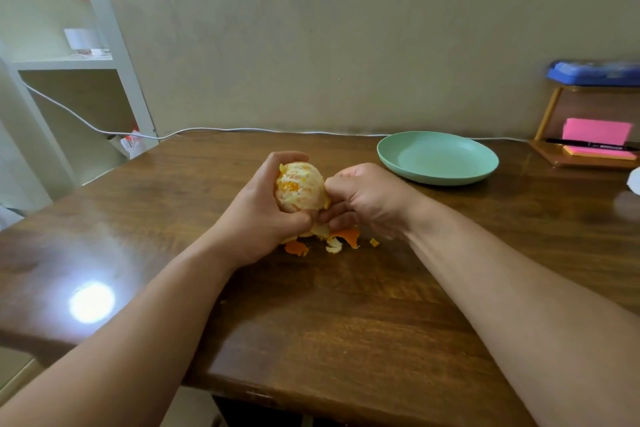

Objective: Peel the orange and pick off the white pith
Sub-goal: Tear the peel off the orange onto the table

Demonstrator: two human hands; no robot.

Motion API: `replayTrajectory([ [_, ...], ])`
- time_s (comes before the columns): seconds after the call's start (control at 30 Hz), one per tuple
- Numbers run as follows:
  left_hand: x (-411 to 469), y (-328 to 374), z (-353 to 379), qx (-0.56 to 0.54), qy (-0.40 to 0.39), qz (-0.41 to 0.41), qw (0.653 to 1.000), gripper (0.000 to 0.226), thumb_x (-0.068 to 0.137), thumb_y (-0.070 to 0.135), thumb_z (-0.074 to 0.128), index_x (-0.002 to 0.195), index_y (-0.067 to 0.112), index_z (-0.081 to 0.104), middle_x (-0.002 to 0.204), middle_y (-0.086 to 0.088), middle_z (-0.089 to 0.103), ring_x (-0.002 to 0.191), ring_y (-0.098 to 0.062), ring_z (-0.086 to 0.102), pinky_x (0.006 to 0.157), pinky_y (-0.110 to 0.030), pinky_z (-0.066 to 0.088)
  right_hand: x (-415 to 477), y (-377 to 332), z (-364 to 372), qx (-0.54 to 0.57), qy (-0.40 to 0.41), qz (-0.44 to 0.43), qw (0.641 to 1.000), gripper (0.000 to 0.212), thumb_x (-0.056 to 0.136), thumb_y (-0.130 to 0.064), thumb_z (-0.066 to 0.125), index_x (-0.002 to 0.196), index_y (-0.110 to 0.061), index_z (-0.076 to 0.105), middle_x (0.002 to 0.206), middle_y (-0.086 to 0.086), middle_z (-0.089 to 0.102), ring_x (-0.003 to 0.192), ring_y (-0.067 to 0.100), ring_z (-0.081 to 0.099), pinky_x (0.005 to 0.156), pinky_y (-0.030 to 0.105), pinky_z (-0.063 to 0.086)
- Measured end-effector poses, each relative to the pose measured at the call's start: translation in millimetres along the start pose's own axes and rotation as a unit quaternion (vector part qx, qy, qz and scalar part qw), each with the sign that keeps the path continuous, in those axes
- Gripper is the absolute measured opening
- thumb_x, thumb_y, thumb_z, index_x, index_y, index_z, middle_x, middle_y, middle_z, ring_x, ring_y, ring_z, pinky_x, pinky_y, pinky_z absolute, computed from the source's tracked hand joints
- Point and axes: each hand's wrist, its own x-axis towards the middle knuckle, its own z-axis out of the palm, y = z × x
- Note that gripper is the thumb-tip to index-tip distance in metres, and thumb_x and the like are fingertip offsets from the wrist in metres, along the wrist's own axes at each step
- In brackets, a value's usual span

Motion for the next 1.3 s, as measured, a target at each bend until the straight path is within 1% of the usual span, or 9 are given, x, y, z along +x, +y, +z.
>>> replayTrajectory([
  [0.1,0.0,1.2,0.6,0.015,0.001,0.012,1.0,0.078,0.08,0.009,0.084,0.141,0.043,0.049,0.128,0.01,0.059,0.105,-0.004,0.065,0.077,-0.023,0.061,-0.7,0.4,1.2,-0.002,0.007,-0.006,1.0,0.015,0.102,-0.005,0.063,0.088,-0.001,0.067,0.074,0.014,0.074,0.066,0.018,0.073,0.055,0.023,0.06],
  [0.2,1.4,-0.2,0.1,-0.002,0.008,0.008,1.0,0.075,0.082,0.01,0.085,0.139,0.044,0.051,0.125,0.011,0.062,0.106,-0.008,0.067,0.082,-0.03,0.064,-1.8,0.9,1.8,0.032,0.004,-0.003,0.999,0.011,0.102,-0.003,0.063,0.092,-0.001,0.066,0.079,0.017,0.073,0.067,0.018,0.072,0.053,0.023,0.058],
  [0.27,3.1,-2.2,-1.7,-0.033,0.015,-0.006,0.999,0.072,0.083,0.014,0.087,0.137,0.046,0.052,0.124,0.01,0.065,0.11,-0.013,0.069,0.088,-0.039,0.065,-2.1,0.8,0.5,0.054,0.002,-0.005,0.999,0.009,0.104,-0.004,0.061,0.099,0.001,0.066,0.082,0.017,0.073,0.068,0.018,0.072,0.055,0.023,0.059],
  [0.37,4.0,-3.0,-3.3,-0.059,0.031,-0.018,0.998,0.072,0.078,0.024,0.087,0.135,0.05,0.053,0.126,0.005,0.067,0.113,-0.019,0.07,0.094,-0.049,0.064,-2.5,-0.5,-0.1,0.078,-0.022,-0.004,0.997,0.026,0.109,-0.011,0.053,0.12,0.009,0.066,0.089,0.015,0.073,0.075,0.02,0.072,0.063,0.025,0.061],
  [0.47,3.9,-3.6,-3.0,-0.068,0.043,-0.015,0.997,0.072,0.076,0.023,0.084,0.136,0.049,0.054,0.124,0.003,0.067,0.111,-0.022,0.071,0.093,-0.053,0.063,-3.8,-1.0,0.3,0.115,-0.052,0.015,0.992,0.03,0.111,-0.018,0.052,0.127,0.004,0.064,0.097,0.015,0.074,0.081,0.022,0.074,0.066,0.027,0.061],
  [0.6,2.3,-2.6,-2.3,-0.053,0.027,-0.01,0.998,0.075,0.081,0.017,0.087,0.138,0.05,0.051,0.127,0.006,0.065,0.112,-0.018,0.07,0.093,-0.048,0.064,-5.0,-1.1,-1.8,0.123,-0.07,0.032,0.989,0.018,0.109,-0.012,0.054,0.118,-0.001,0.066,0.1,0.014,0.075,0.084,0.022,0.075,0.064,0.027,0.063],
  [0.8,0.2,-1.5,0.5,-0.054,0.02,0.005,0.998,0.074,0.083,0.008,0.084,0.138,0.045,0.051,0.126,0.007,0.064,0.112,-0.016,0.069,0.092,-0.045,0.065,-5.3,0.5,-1.3,0.15,-0.086,0.073,0.982,0.028,0.106,-0.01,0.06,0.128,0.005,0.068,0.108,0.017,0.074,0.084,0.021,0.077,0.063,0.026,0.064],
  [1.13,7.4,-2.8,4.0,-0.158,0.053,-0.003,0.986,0.071,0.073,0.013,0.079,0.133,0.044,0.059,0.122,-0.007,0.068,0.106,-0.029,0.074,0.09,-0.052,0.065,-2.2,0.9,11.6,0.158,-0.009,-0.012,0.987,0.019,0.1,-0.004,0.068,0.114,0.007,0.066,0.082,0.014,0.068,0.065,0.015,0.069,0.056,0.022,0.059],
  [1.3,10.6,-5.9,5.5,-0.229,0.054,-0.012,0.972,0.065,0.077,0.011,0.083,0.134,0.034,0.061,0.122,-0.008,0.07,0.109,-0.026,0.073,0.091,-0.045,0.064,-2.7,0.6,17.3,0.169,0.024,-0.024,0.985,0.011,0.098,0.0,0.068,0.107,0.004,0.063,0.072,0.011,0.066,0.058,0.014,0.066,0.052,0.022,0.056],
])
